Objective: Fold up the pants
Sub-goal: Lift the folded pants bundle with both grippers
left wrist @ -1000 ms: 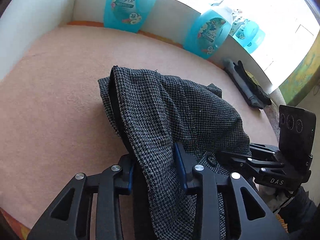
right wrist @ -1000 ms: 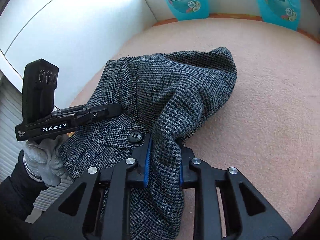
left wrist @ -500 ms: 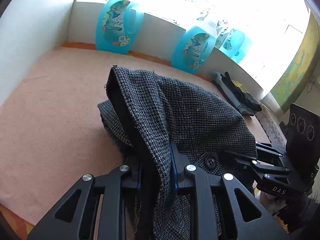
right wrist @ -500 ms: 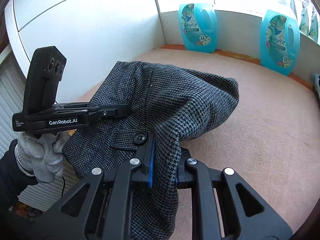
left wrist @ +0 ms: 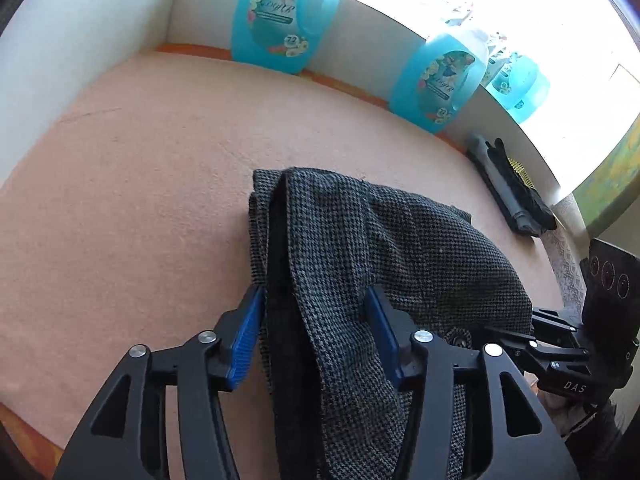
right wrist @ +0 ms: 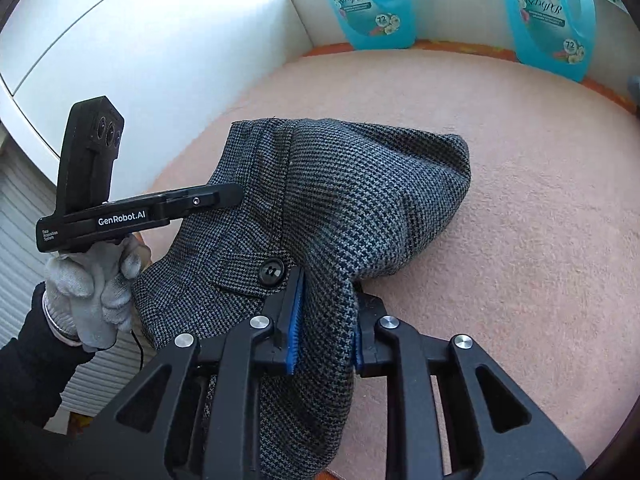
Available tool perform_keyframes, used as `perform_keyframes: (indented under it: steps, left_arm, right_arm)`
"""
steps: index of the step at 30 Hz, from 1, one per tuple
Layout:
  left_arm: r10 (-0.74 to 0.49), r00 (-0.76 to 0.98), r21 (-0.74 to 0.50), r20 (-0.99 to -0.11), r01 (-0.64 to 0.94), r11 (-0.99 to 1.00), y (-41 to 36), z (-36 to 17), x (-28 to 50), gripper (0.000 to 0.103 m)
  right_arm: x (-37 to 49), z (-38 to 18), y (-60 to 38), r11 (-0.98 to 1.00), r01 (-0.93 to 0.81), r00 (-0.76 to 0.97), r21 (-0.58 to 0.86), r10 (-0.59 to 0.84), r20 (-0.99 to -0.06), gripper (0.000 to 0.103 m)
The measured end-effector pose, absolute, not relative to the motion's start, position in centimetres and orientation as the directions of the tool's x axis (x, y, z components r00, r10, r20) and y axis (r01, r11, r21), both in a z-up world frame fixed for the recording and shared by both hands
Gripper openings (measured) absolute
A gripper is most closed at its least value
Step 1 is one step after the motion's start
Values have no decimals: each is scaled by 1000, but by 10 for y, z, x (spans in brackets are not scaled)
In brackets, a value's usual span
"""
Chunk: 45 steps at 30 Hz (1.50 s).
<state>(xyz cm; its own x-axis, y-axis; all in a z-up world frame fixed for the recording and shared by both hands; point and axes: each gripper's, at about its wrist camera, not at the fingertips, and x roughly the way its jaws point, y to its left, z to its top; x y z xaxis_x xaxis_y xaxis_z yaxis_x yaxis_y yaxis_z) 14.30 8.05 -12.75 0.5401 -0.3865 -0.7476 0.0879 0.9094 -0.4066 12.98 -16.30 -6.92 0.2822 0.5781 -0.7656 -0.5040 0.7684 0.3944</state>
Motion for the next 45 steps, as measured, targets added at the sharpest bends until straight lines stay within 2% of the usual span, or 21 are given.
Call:
perform_keyframes:
  steps: [3,11,14,15,16,17,19,21,24,37,45]
  left_arm:
    - [-432,493,-451,-756,86,888,89,-137,155,57]
    - [-529,445,-537,-722,121,835,90,-152,164,57]
    - [-534,447,-527,-718,152,836,85,-152,162,57]
    - [-532,447,-522,-719,157,838,83,-152,161,57]
    - [-531,447,-519,-720,161,839,80,-153,162,48]
    - [-541,438,-532,-718,157,832,80,-155,161,45]
    - [-543,452,-543,-708,143,827,76,-155,162,35]
    - [-552,469,-562,-690,134,816,76,-155,160,32]
    - [-544,503,-553,-672,147,820,74,-144,154,30]
    - [-473,667,-398,-575,277,875,43,-74,115,27]
    - [-501,702,-351,-507,362,863,13,-41,108,27]
  right_arm:
    - [134,-72,-173,780,-483,306,397,576,-758,50]
    - [150,-103,-176,728,-434,208,531,654,-727,51]
    - [154,-112,-172,705,-428,189,565,681,-707,51]
    - [153,-112,-169,705,-435,191,560,680,-708,50]
    - [154,-112,-165,703,-443,187,557,680,-709,48]
    - [155,-113,-161,702,-447,186,554,679,-710,41]
    - [152,-111,-154,710,-463,199,530,667,-719,35]
    - [149,-106,-151,716,-473,215,513,658,-721,26]
    - [141,-94,-151,719,-488,251,495,659,-709,22]
    - [81,-11,-152,750,-607,466,262,603,-647,19]
    - [53,29,-179,785,-595,569,173,563,-599,19]
